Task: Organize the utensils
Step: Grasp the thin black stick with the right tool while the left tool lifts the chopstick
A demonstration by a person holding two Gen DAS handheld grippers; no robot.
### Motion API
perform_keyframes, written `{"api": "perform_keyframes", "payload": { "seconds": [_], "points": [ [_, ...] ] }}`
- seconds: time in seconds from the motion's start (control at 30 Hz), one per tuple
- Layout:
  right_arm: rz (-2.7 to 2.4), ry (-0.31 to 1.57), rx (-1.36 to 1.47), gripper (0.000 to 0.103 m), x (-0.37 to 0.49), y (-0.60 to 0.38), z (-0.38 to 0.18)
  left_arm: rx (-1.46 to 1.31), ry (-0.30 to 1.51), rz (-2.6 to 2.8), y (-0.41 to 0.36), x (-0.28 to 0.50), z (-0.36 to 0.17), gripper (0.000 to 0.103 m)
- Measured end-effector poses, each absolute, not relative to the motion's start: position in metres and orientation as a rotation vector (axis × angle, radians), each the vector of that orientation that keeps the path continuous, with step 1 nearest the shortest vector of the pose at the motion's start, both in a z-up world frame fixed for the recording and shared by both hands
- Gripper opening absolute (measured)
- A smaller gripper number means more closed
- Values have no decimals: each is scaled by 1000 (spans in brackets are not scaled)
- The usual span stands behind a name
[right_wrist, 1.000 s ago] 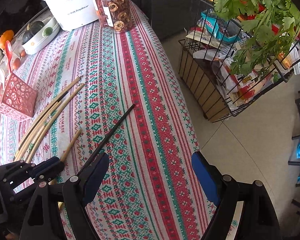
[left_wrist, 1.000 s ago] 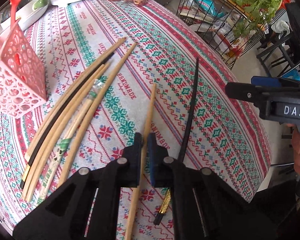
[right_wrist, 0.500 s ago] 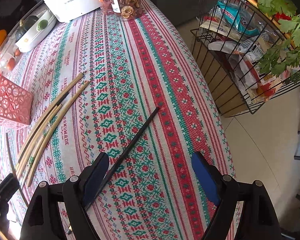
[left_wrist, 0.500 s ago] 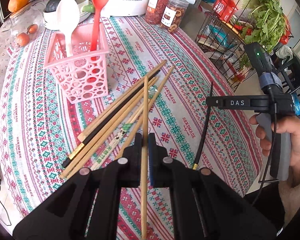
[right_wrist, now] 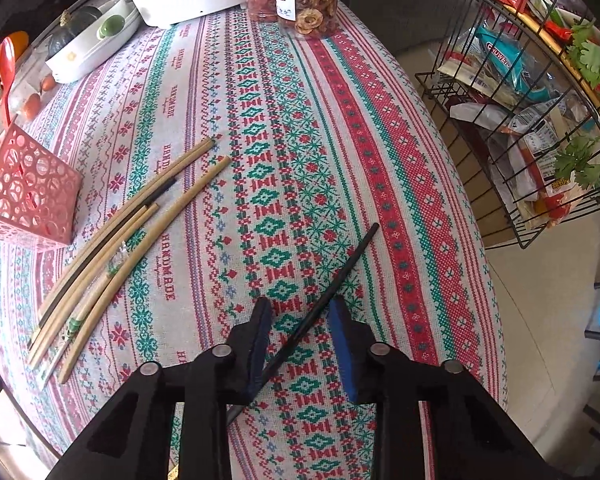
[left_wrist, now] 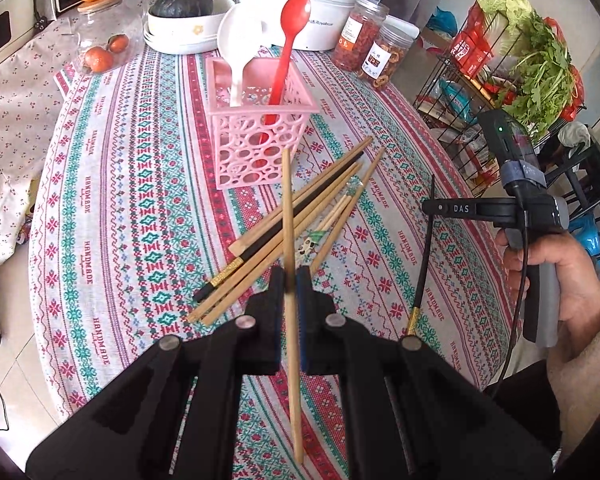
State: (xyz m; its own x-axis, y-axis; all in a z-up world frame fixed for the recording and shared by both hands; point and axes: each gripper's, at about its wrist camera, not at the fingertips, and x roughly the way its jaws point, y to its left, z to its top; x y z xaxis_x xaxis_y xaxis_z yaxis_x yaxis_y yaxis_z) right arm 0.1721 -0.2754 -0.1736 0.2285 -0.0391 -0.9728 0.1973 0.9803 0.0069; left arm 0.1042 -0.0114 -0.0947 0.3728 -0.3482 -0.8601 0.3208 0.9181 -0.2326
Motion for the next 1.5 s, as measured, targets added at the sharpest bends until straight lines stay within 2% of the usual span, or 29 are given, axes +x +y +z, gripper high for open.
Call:
{"api": "perform_keyframes", "payload": {
  "seconds": [0.3, 0.67, 1.27, 1.5],
  "points": [
    [-58, 1270, 268, 6, 174, -261, -162, -88, 1058, -398, 11, 101, -81, 7],
    [38, 1031, 227, 5, 156, -238, -101, -126, 905, -362, 30, 89, -47, 7],
    [145, 590, 177, 5, 86, -224, 6, -223, 538, -300, 57, 71, 17, 6],
    [168, 511, 194, 5, 87, -221, 36, -290, 458, -260, 61, 82, 29, 6]
  ]
}}
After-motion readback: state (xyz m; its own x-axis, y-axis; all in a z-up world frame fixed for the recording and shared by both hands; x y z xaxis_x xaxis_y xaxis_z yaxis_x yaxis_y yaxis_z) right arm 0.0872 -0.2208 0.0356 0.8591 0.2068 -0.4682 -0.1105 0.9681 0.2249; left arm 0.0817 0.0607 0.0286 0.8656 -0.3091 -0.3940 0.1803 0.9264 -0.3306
